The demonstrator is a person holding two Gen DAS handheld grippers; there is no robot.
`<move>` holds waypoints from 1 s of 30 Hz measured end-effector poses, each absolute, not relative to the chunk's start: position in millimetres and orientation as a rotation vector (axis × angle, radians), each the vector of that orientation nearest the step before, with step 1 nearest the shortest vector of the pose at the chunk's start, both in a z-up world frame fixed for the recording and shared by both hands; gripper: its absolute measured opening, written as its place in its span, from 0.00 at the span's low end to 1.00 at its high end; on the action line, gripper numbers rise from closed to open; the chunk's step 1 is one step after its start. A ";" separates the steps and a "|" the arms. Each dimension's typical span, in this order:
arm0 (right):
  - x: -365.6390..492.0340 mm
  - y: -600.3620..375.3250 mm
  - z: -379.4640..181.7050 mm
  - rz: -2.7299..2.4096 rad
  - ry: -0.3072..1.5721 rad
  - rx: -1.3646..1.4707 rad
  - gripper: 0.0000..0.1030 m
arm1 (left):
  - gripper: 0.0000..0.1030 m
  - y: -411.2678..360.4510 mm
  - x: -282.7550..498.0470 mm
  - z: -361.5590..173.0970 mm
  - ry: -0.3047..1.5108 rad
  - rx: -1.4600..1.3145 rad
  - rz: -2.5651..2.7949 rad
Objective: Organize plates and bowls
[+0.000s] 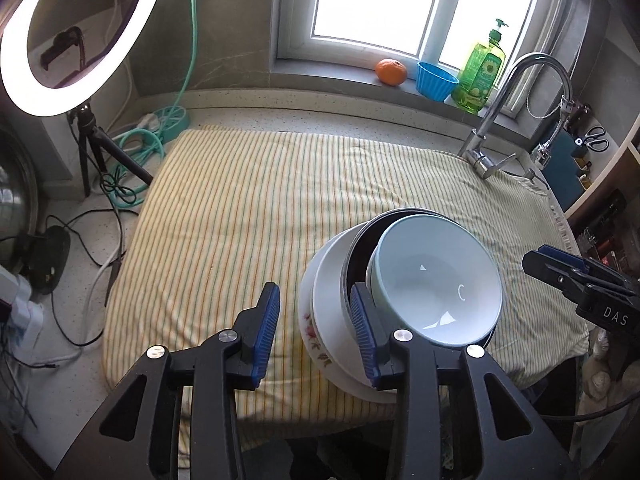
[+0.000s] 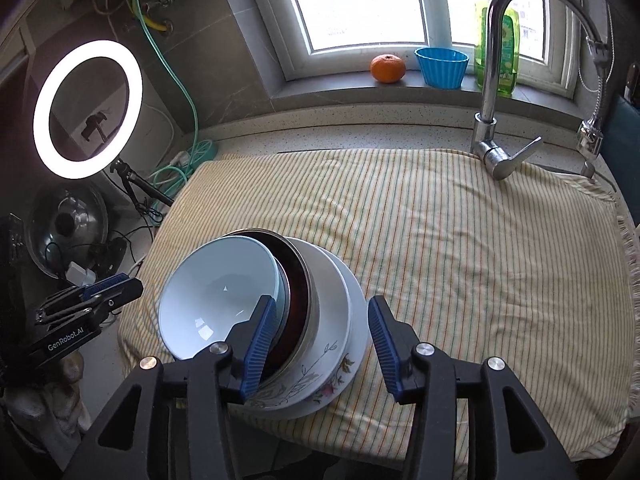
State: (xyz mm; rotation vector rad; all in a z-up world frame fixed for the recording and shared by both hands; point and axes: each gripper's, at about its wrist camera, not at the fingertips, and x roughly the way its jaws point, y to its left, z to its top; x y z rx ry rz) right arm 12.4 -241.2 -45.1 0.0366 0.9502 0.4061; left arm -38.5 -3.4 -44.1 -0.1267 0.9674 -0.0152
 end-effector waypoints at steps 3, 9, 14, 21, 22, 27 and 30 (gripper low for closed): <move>5.0 -240.8 -39.9 0.395 0.922 0.023 0.51 | 0.48 -8.0 -42.3 -39.8 0.952 -0.111 -0.016; -7.3 -241.3 -35.0 0.374 0.881 0.002 0.59 | 0.55 -13.3 -45.4 -36.3 0.949 -0.118 -0.027; -14.2 -239.9 -31.0 0.370 0.860 -0.014 0.63 | 0.55 -17.5 -46.8 -36.7 0.956 -0.113 -0.020; -21.3 -243.5 -27.4 0.361 0.832 0.009 0.73 | 0.55 -24.4 -51.3 -33.6 0.946 -0.082 -0.028; -22.4 -243.7 -27.3 0.358 0.829 0.005 0.74 | 0.55 -25.1 -52.0 -32.4 0.942 -0.079 -0.030; -25.2 -242.6 -27.7 0.352 0.825 -0.007 0.75 | 0.55 -27.8 -53.1 -30.1 0.936 -0.076 -0.036; -25.1 -241.8 -27.3 0.352 0.825 -0.008 0.75 | 0.55 -28.5 -53.6 -29.6 0.934 -0.076 -0.038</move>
